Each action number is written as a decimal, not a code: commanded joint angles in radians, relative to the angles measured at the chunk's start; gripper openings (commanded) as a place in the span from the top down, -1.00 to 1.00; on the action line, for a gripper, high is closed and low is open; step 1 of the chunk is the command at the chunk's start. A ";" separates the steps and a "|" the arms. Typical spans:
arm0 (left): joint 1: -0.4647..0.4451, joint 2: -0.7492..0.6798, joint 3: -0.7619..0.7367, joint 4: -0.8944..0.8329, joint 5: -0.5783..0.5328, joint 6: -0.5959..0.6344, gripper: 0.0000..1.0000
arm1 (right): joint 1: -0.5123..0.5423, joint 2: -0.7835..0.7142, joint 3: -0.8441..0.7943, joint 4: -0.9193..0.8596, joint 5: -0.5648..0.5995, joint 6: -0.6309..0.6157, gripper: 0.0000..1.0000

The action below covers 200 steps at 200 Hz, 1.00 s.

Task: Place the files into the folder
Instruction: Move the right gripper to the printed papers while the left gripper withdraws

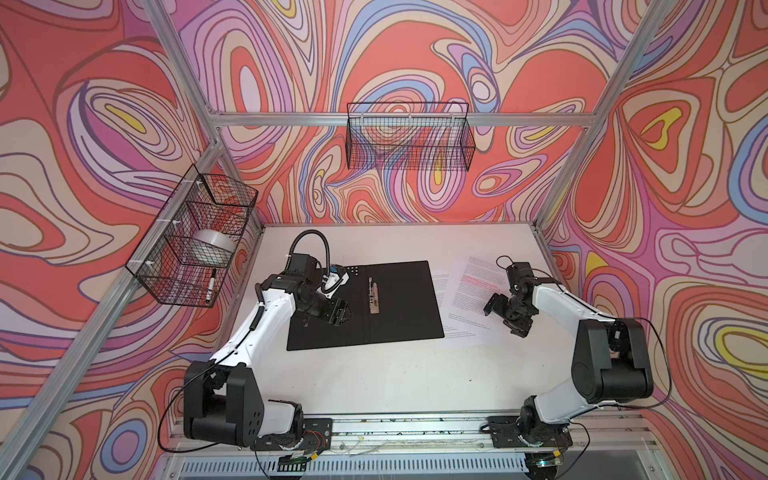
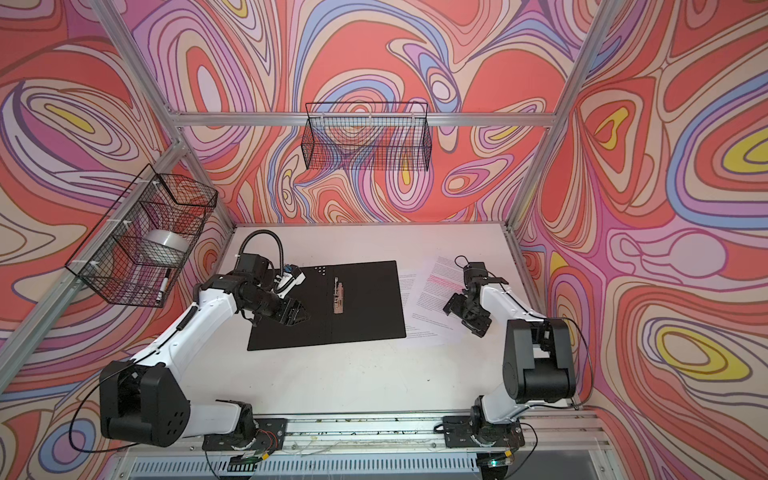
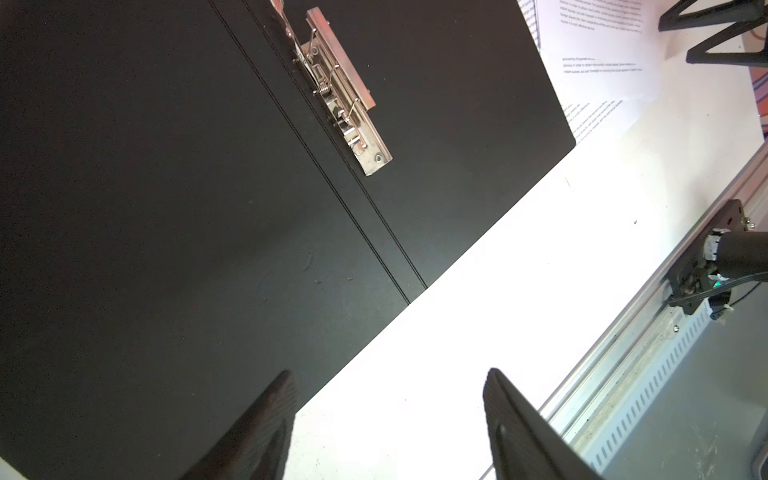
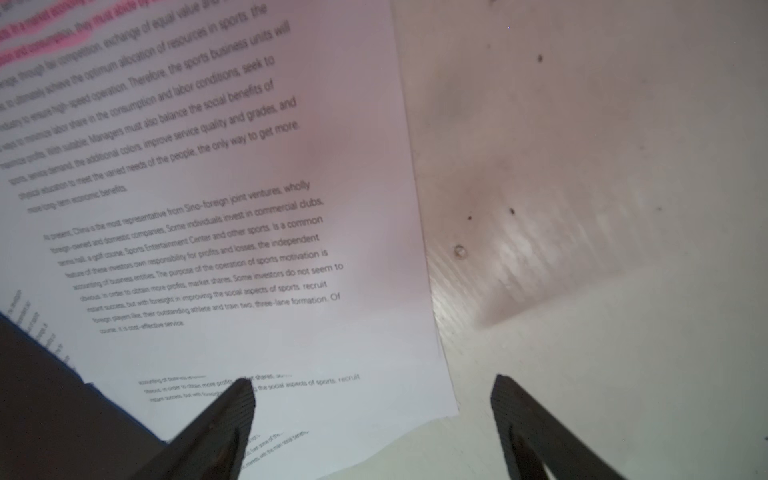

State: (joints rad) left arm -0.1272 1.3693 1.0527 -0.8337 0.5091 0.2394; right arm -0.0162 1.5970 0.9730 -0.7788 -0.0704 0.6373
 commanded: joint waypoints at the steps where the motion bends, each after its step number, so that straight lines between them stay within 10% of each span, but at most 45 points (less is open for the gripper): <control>1: -0.002 0.010 -0.021 0.007 -0.018 0.028 -0.43 | -0.004 0.049 0.036 0.010 0.003 -0.027 -0.88; 107: -0.002 0.008 -0.053 0.043 -0.017 0.030 -0.43 | -0.004 0.206 0.066 -0.011 -0.060 -0.114 -0.70; 200: -0.001 0.010 -0.062 0.049 -0.020 0.026 -0.41 | -0.004 0.270 0.055 0.027 -0.058 -0.139 -0.06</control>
State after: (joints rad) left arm -0.1272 1.3739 0.9989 -0.7815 0.4927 0.2504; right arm -0.0250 1.7786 1.0821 -0.8379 -0.0772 0.5186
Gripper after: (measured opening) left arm 0.712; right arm 0.556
